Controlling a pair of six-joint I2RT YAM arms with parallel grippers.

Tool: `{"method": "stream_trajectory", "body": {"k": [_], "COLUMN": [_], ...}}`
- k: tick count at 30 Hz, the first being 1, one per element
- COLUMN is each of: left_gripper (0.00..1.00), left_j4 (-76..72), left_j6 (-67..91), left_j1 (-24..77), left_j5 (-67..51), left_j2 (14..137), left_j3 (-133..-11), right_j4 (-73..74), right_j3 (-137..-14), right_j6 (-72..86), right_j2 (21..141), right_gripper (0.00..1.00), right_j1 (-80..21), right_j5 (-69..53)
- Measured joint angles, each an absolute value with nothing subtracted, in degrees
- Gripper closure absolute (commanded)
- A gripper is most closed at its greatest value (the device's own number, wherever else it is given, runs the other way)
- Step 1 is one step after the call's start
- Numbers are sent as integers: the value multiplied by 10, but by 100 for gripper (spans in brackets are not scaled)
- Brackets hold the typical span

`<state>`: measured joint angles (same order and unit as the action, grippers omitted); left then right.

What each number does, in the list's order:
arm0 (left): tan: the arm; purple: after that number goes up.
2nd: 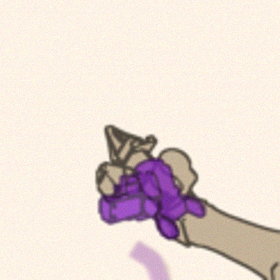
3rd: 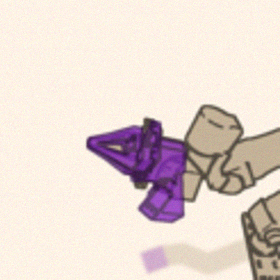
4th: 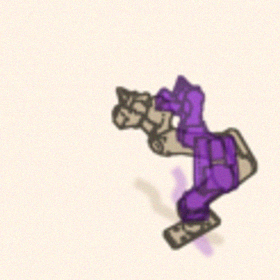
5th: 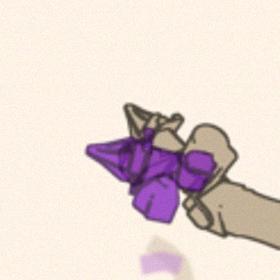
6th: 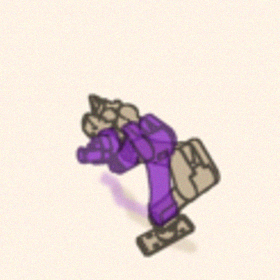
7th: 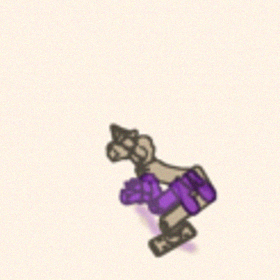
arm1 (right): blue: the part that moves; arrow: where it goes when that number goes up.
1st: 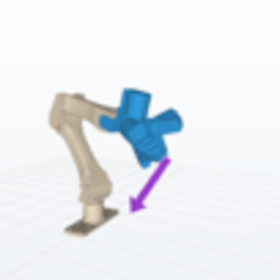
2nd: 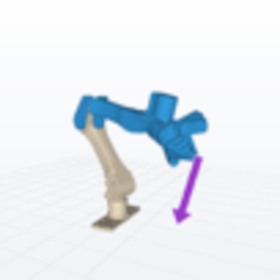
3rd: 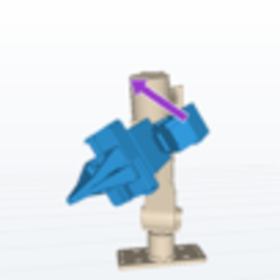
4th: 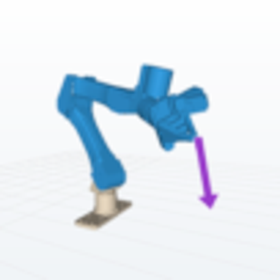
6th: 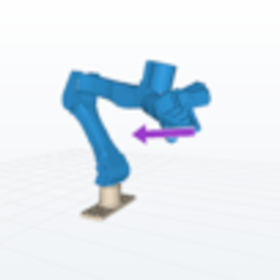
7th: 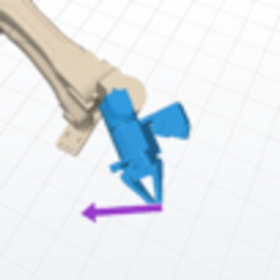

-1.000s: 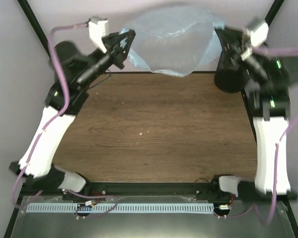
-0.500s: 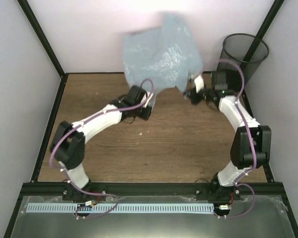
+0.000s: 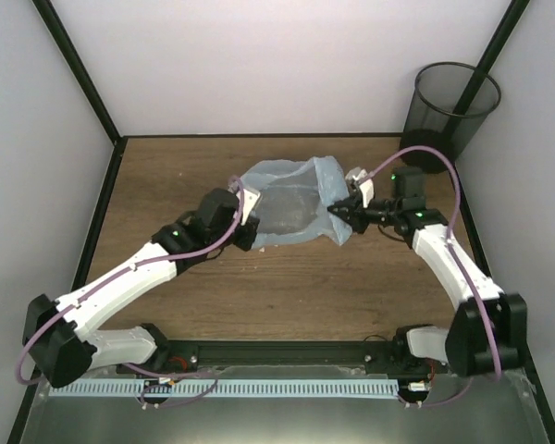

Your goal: Put the trash bags into the trash bin

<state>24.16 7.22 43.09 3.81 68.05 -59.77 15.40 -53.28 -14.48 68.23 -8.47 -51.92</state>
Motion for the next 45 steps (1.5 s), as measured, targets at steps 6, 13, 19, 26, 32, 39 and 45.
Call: {"method": "stream_trajectory", "body": {"k": [6, 13, 19, 26, 32, 39, 45], "left_gripper": [96, 96, 96, 96, 96, 96, 96], "left_j4": [277, 256, 248, 258, 245, 239, 266], "left_j6": [74, 85, 114, 121, 90, 66, 77], "left_j1": [431, 430, 388, 323, 317, 317, 318], "left_j5": [8, 16, 78, 189, 268, 245, 174], "left_j2": [690, 618, 630, 656, 611, 500, 465], "left_j3": [-511, -494, -514, -569, -626, -605, -514], "right_j4": [243, 223, 234, 294, 309, 261, 251], "right_j3": [-465, -444, -646, -954, -1078, -950, -808], "right_j6": [-170, -171, -148, -130, -132, -130, -133], "right_j2": [708, 596, 810, 1029, 1066, 989, 973], "right_gripper": [91, 99, 99, 99, 99, 94, 72], "right_j1": [-85, -85, -88, -133, -214, -248, -244], "right_j5": [-526, -521, -510, -479, -457, -462, -463]}}
